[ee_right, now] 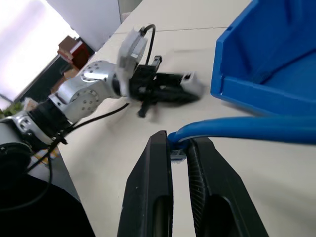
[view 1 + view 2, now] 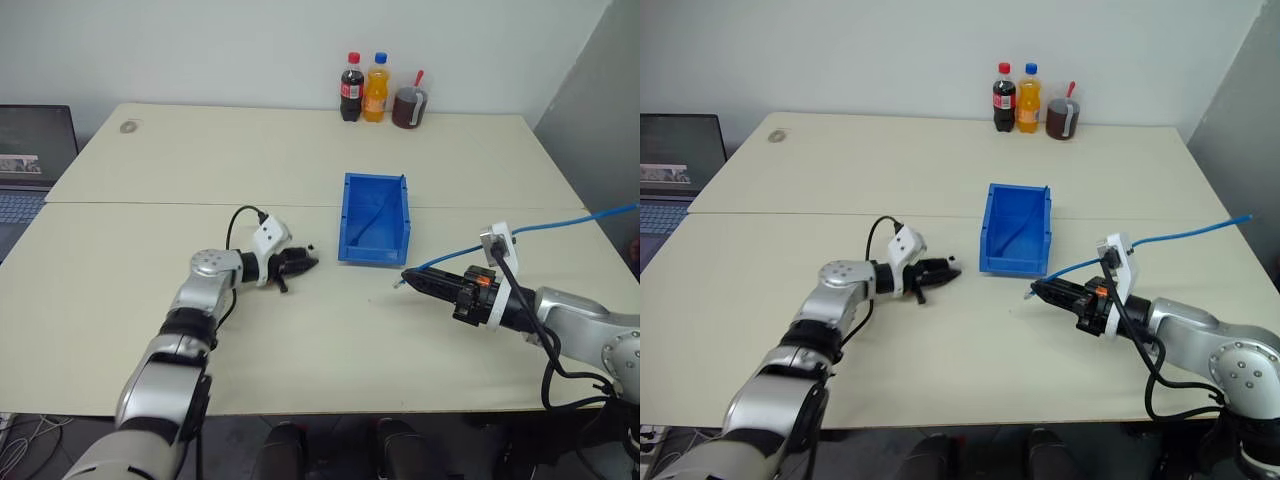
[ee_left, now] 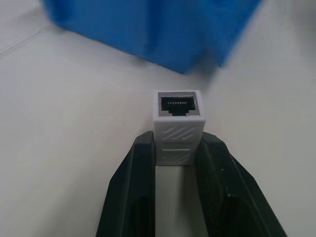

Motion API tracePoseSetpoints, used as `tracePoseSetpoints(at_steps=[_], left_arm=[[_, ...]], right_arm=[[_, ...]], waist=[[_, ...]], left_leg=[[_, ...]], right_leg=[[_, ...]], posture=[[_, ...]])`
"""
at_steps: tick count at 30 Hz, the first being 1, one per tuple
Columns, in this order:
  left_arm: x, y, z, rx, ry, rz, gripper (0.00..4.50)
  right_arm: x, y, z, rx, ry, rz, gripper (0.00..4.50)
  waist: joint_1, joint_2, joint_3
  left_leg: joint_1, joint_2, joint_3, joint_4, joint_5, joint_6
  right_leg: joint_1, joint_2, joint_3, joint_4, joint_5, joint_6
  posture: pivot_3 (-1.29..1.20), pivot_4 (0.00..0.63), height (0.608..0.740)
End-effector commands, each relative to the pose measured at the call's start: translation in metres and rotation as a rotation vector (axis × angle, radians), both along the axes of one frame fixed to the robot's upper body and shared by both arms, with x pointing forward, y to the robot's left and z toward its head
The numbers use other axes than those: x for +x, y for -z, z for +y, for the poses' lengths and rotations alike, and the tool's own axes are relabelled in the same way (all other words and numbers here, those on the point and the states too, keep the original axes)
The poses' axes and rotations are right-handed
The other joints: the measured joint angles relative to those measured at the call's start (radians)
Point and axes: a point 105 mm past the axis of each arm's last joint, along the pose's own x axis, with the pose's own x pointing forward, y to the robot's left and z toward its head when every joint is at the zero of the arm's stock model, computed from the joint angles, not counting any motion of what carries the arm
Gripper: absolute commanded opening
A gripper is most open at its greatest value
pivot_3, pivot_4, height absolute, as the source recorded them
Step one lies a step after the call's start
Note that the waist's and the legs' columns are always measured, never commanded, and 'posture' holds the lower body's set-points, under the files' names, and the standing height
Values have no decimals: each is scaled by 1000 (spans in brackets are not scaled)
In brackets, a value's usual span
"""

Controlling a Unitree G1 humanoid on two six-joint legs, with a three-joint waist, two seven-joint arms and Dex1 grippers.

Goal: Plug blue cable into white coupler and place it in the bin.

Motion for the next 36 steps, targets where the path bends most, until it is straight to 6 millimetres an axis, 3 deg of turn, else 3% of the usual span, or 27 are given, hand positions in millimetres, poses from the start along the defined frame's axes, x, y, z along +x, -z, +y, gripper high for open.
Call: tracePoseSetpoints(at_steps=[1, 4, 9, 17, 36], left_arm=[[-37, -7, -30, -11, 241, -3, 784], [-56, 7, -59, -22, 359, -3, 784], [-58, 13, -74, -29, 396, -32, 784], [-60, 19, -74, -13, 420, -31, 784], [-60, 18, -76, -17, 409, -31, 784]], right_arm=[[-4, 0, 15, -92, -113, -114, 138], [-2, 11, 31, -189, -222, -220, 138], [-2, 21, 44, -218, -290, -287, 138], [3, 38, 44, -298, -326, -348, 138], [7, 51, 46, -353, -389, -381, 138]], waist=[[4, 0, 0], [12, 1, 0], [11, 1, 0], [6, 1, 0], [6, 1, 0]], left_leg=[[0, 0, 0, 0, 0, 0], [0, -1, 0, 2, 1, 1], [0, -3, 1, 4, 2, 3], [0, -2, 0, 3, 3, 4], [1, -2, 0, 3, 3, 4]], right_leg=[[0, 0, 0, 0, 0, 0], [1, -1, 0, 0, 0, 0], [1, -1, 1, -1, 1, 2], [1, 4, 0, 0, 3, -1], [1, 4, 0, 1, 3, -2]], posture=[[0, 150, 740], [0, 150, 740], [0, 150, 740], [0, 150, 740], [0, 150, 740]])
